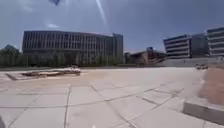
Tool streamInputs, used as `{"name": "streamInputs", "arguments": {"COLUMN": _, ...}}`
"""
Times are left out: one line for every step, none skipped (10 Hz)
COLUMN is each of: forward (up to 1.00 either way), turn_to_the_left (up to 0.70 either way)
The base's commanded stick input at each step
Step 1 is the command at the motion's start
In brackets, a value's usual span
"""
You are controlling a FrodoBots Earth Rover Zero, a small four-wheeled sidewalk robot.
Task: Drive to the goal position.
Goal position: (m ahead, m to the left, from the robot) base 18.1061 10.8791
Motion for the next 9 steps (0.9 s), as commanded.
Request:
{"name": "streamInputs", "arguments": {"forward": 0.83, "turn_to_the_left": 0.33}}
{"name": "streamInputs", "arguments": {"forward": 0.84, "turn_to_the_left": 0.24}}
{"name": "streamInputs", "arguments": {"forward": 0.85, "turn_to_the_left": 0.05}}
{"name": "streamInputs", "arguments": {"forward": 0.85, "turn_to_the_left": 0.00}}
{"name": "streamInputs", "arguments": {"forward": 0.85, "turn_to_the_left": 0.00}}
{"name": "streamInputs", "arguments": {"forward": 0.85, "turn_to_the_left": 0.00}}
{"name": "streamInputs", "arguments": {"forward": 0.85, "turn_to_the_left": 0.00}}
{"name": "streamInputs", "arguments": {"forward": 0.85, "turn_to_the_left": 0.00}}
{"name": "streamInputs", "arguments": {"forward": 0.85, "turn_to_the_left": 0.00}}
